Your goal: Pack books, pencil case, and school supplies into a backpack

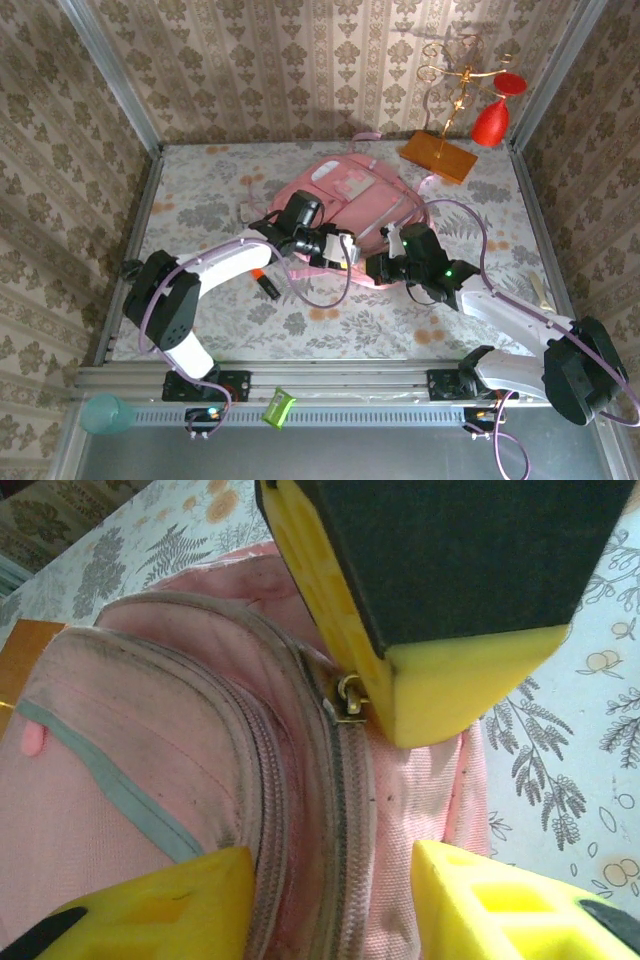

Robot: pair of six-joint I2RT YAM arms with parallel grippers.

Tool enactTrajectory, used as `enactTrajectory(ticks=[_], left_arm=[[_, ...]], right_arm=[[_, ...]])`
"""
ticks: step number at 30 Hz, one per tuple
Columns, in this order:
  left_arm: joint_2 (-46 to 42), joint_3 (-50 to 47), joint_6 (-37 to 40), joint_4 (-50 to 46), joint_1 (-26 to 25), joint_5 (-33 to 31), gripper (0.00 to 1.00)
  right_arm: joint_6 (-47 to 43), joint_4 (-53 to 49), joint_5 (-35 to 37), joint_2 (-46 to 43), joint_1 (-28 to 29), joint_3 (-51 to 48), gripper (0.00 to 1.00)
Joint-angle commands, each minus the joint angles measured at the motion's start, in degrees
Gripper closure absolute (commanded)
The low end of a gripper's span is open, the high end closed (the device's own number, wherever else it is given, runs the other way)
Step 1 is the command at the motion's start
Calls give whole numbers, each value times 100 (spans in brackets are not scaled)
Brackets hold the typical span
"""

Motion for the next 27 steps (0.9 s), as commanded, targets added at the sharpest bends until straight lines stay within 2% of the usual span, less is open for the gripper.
enactTrajectory(ticks=[1,5,10,15,19,23,27], left_arm=[[258,226,322,-191,-102,-352,60],[357,261,545,-261,-141,-596,72],[263,107,841,-288,-123,-822,100],[17,-129,731,-15,74,-661,100],[-225,-369,675,219,334,-426,100],[-393,-523,748,204,563,-465,100],[-531,-664,773,232,821,-418,100]], right_arm=[[-42,609,-577,-129,123,247,100],[43,695,-542,-150,132,213,100],[102,408,-215,-298,123,258,100],[86,-553,687,-506,88,424,100],[-131,-1672,1732,-577,88,650,100],[-241,-2559,2859,-462,32,892,100],[-278,-2977,3202,-267,-125,1050,100]])
